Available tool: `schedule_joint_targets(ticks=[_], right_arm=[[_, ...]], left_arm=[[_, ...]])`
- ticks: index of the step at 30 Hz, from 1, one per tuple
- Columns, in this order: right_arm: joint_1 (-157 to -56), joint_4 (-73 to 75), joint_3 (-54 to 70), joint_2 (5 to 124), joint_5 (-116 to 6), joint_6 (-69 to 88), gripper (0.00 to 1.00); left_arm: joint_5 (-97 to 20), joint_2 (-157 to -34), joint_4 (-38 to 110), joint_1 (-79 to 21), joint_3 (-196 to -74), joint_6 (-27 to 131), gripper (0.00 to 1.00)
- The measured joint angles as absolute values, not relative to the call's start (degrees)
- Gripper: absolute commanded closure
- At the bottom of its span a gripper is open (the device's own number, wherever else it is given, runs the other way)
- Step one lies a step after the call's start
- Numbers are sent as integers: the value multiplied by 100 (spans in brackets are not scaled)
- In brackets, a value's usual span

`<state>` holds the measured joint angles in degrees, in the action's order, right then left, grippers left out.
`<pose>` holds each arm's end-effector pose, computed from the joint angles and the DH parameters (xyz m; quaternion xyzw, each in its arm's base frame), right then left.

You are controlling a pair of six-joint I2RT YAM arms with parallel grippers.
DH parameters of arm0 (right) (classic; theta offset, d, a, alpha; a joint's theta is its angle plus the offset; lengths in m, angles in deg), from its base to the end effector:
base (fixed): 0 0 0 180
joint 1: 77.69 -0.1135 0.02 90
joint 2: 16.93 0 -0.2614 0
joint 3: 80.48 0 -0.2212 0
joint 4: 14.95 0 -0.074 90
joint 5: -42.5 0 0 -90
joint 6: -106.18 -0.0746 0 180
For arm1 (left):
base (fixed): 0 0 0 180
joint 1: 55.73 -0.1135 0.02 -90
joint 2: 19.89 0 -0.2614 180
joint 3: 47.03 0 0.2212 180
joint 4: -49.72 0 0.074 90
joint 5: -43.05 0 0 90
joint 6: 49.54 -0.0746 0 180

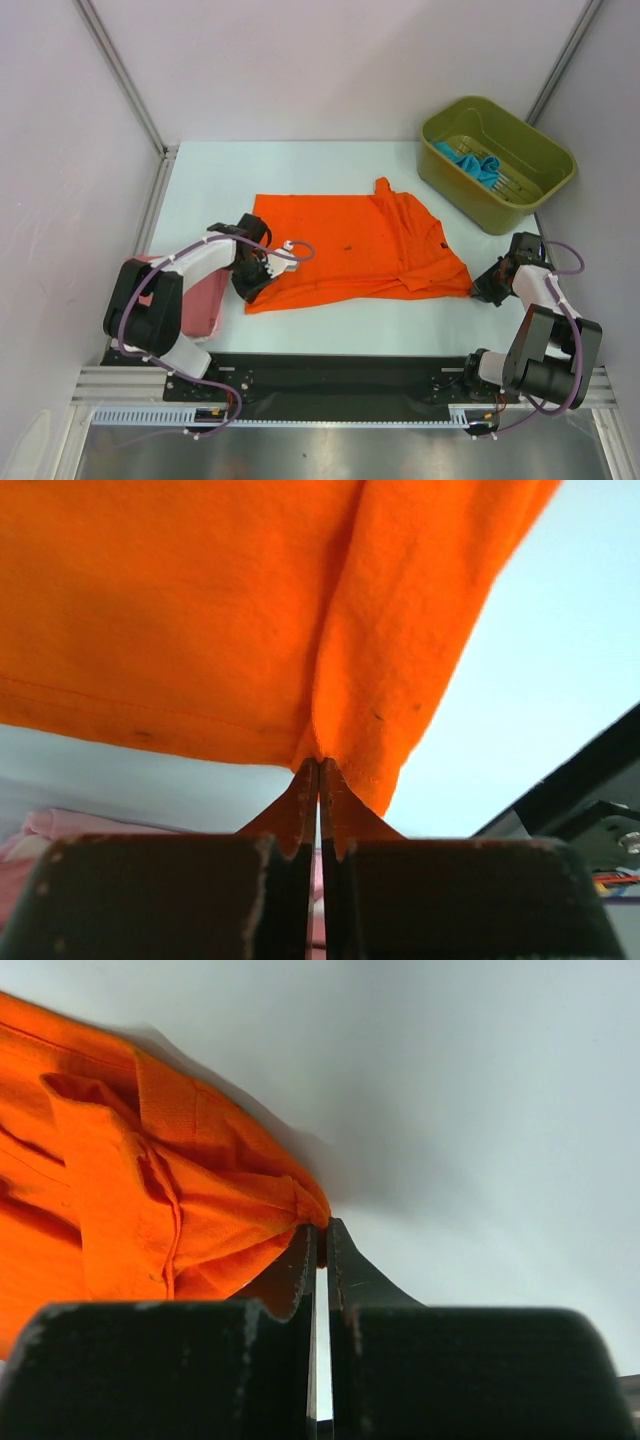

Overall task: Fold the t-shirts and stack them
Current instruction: Fold the tshirt

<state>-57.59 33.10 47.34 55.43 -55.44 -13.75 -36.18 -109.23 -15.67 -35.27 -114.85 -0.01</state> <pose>0.1944 -0.0602 0.1490 0.4024 0.8933 0.0839 0.1819 0.2113 -0.0937 0.1467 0.5068 0.8565 -0.0877 0.0427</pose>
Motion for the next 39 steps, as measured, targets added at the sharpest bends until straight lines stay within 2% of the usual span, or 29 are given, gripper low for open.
schedule_joint_targets(ticks=[7, 15, 28, 29, 32, 36, 37, 38, 39], right_arm=[[-5757, 3306, 4729, 5641, -5540, -1371, 100], [-5757, 3293, 4725, 5652, -5537, -1368, 100], [-5757, 3220, 4727, 5722, -5544, -1368, 100], [-5759, 3220, 4725, 5722, -5544, -1366, 89], [-5757, 3242, 4718, 5722, -5544, -1351, 68], [-5757, 3487, 4474, 5648, -5411, -1250, 62], [-5757, 3540, 4358, 5567, -5378, -1222, 62], [-5755, 3555, 4242, 5479, -5343, -1211, 60], [-5753, 3553, 4093, 5394, -5330, -1196, 59]], left_arm=[[-3629, -10602, -1644, -3561, -11496, 50, 100], [-4239, -10549, -920, -3747, -11880, 358, 100], [-4941, -11688, 63, -3920, -12586, 447, 100], [-4954, -11747, 74, -3920, -12606, 447, 100], [-4976, -11926, 98, -3920, -12630, 447, 100], [-4976, -11968, 53, -3920, -12630, 447, 100], [-4978, -11968, 55, -3920, -12630, 447, 96], [-4987, -11968, 46, -3920, -12630, 447, 86], [-5002, -11968, 44, -3920, -12630, 443, 65]])
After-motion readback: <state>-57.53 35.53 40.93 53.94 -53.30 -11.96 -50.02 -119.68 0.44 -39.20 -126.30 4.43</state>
